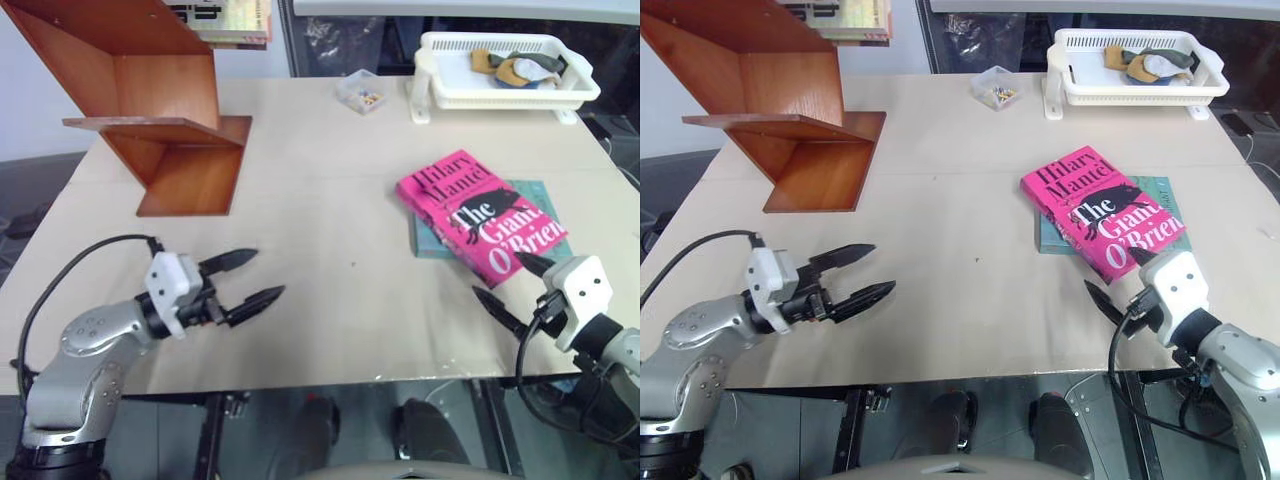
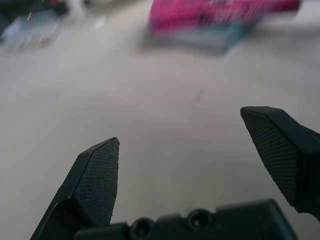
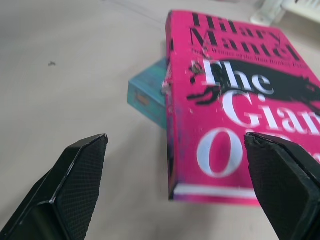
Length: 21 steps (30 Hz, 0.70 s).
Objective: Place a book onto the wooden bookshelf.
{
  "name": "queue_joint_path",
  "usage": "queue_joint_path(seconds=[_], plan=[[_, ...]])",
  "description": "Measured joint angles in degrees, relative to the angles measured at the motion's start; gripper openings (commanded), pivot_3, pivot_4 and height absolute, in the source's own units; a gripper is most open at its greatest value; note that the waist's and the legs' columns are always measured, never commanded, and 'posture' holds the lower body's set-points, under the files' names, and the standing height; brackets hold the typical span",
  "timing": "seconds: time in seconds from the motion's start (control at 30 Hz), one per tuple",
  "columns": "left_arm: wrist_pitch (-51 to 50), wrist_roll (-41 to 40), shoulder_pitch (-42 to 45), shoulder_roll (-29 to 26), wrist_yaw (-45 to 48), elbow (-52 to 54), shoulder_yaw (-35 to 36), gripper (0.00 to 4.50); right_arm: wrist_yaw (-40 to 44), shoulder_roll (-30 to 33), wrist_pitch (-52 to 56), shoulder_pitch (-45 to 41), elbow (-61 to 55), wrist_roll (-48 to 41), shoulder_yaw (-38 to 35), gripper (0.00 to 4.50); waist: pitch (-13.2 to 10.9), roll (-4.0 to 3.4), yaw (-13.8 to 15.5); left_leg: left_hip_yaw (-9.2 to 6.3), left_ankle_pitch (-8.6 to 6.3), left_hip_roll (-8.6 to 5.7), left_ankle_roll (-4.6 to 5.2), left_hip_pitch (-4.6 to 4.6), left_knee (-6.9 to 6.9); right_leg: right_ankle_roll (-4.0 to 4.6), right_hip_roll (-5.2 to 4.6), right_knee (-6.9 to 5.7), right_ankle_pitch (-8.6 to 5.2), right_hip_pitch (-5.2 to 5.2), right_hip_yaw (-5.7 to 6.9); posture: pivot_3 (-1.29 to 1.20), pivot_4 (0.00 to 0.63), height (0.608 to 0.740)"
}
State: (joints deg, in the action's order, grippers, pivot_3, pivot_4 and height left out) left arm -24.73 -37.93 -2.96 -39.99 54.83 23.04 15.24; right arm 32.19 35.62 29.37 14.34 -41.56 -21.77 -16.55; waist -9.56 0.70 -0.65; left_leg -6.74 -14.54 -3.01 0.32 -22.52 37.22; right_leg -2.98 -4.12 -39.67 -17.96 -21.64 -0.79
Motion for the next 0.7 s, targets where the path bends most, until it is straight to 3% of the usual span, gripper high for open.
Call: queue_joint_path(seconds=[0.3, 0.43, 0.47, 0.53, 0.6, 0.7], plan=[[-6.2, -5.6, 5.4, 0.6, -1.8, 5.6, -4.6, 4.48, -2.6, -1.5, 1.3, -7.8, 3.5, 0.4, 2.3, 4.50, 0.0, 0.00, -0.1, 0.06, 0.00, 0.00, 0.00, 0.04, 0.02, 0.00, 0.07, -0.05, 0.00, 0.01, -0.05, 0.00, 0.150, 0.740], [-7.3, -6.1, 6.4, 0.6, -2.7, 5.7, -4.9, 4.48, -3.1, 0.7, 3.3, -18.9, 13.8, 1.1, 2.3, 4.50, 0.0, -0.04, -0.4, 0.24, 0.01, -0.01, 0.00, 0.10, 0.03, 0.00, 0.17, -0.08, 0.01, 0.00, -0.11, 0.00, 0.150, 0.740], [-7.2, -6.1, 7.2, 0.7, -2.8, 5.8, -5.5, 4.50, -2.5, 4.1, 3.9, -25.2, 20.4, 2.0, 2.2, 4.25, -0.1, -0.08, -0.4, 0.31, 0.01, -0.03, 0.01, 0.13, 0.02, 0.00, 0.21, -0.09, 0.01, 0.00, -0.10, 0.00, 0.150, 0.740], [-7.2, -6.1, 7.2, 0.9, -2.8, 6.0, -5.7, 4.50, -1.4, 6.0, 3.5, -28.1, 24.1, 2.9, 2.6, 3.75, -0.1, -0.08, -0.2, 0.21, 0.01, -0.02, 0.01, 0.13, 0.02, 0.00, 0.20, -0.07, 0.01, 0.04, -0.11, 0.00, 0.150, 0.740], [-7.2, -6.0, 7.3, 1.4, -3.3, 6.2, -7.0, 4.50, 2.6, 9.7, 1.2, -37.8, 37.3, 5.3, 5.6, 2.87, -0.1, -0.08, -0.2, 0.30, -0.01, -0.01, 0.04, 0.07, 0.03, 0.01, 0.20, -0.05, 0.01, -0.02, -0.14, 0.00, 0.150, 0.740], [-7.2, -6.0, 7.5, 1.6, -3.9, 6.6, -7.7, 4.50, 7.3, 11.8, -6.0, -48.4, 54.1, 10.9, 11.4, 1.15, -0.1, -0.08, -0.5, 0.40, -0.03, 0.03, 0.07, 0.04, 0.01, 0.01, 0.14, 0.03, 0.01, -0.06, -0.16, 0.00, 0.150, 0.740]])
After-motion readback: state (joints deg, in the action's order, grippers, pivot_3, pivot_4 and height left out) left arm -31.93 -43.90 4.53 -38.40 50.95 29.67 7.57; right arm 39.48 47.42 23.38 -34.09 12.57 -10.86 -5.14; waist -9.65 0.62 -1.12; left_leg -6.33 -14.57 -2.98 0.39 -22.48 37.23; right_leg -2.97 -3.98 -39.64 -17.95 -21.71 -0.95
